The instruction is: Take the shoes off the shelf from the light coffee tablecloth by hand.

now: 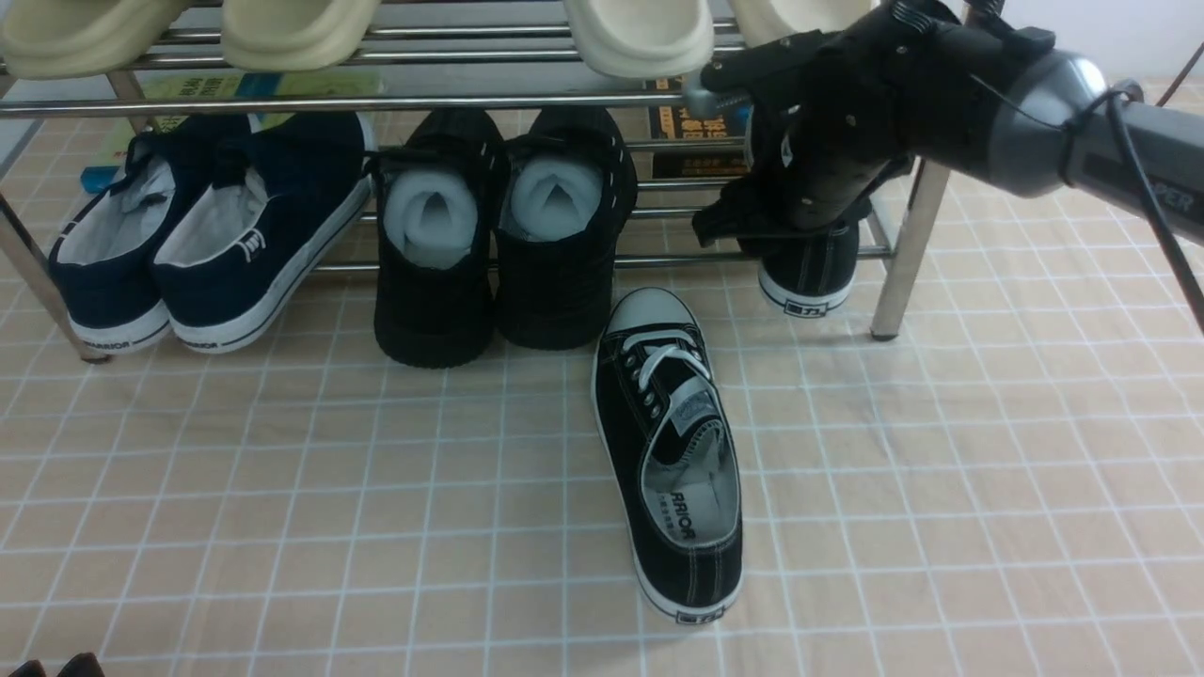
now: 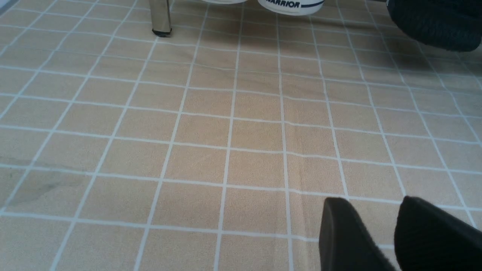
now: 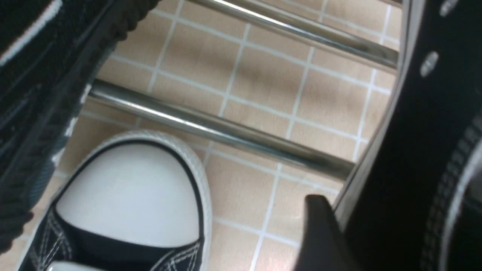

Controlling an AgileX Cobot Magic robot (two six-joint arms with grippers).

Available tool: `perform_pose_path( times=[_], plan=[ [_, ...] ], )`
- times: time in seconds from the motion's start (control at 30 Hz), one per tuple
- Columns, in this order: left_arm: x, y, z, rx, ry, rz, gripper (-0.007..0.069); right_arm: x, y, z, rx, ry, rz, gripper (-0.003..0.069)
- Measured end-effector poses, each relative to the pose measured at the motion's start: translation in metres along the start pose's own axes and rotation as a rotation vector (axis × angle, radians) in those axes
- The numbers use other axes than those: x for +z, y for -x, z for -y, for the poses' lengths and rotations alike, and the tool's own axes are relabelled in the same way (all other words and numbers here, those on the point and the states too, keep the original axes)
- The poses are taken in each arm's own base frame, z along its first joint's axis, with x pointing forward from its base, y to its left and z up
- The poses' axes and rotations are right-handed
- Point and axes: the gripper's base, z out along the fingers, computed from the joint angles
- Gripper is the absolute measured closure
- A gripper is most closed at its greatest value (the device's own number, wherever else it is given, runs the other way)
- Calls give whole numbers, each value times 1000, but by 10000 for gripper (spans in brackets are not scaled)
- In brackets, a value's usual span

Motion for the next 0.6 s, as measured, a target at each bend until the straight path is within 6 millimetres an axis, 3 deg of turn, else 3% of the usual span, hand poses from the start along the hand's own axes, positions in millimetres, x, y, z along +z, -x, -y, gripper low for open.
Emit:
perform_pose_path(
  times=[0.07,0.17,0.23,0.27,0.37,0.4,0.43,0.5,0.6],
  plan=[
    [0,0,0,0,0,0,384,1,-1,0,-1,-1,-9,382],
    [0,0,0,0,0,0,384,-2,-5,-2,29,18,-58,596],
    [0,0,0,0,0,0,384,-12,-11,-2,22,16,-146,650],
    [0,0,0,0,0,0,384,-13,-11,-2,19,19,-144,651],
    [0,0,0,0,0,0,384,-51,-24,-10,-46,40,-315,653],
    [0,0,0,0,0,0,384,-56,-24,-13,-54,48,-321,653],
    [0,0,0,0,0,0,384,-79,-28,-19,-66,76,-333,653],
    [0,0,0,0,0,0,384,-99,-32,-26,-75,97,-324,653],
    [0,0,0,0,0,0,384,-117,-42,-32,-81,107,-320,653]
  ],
)
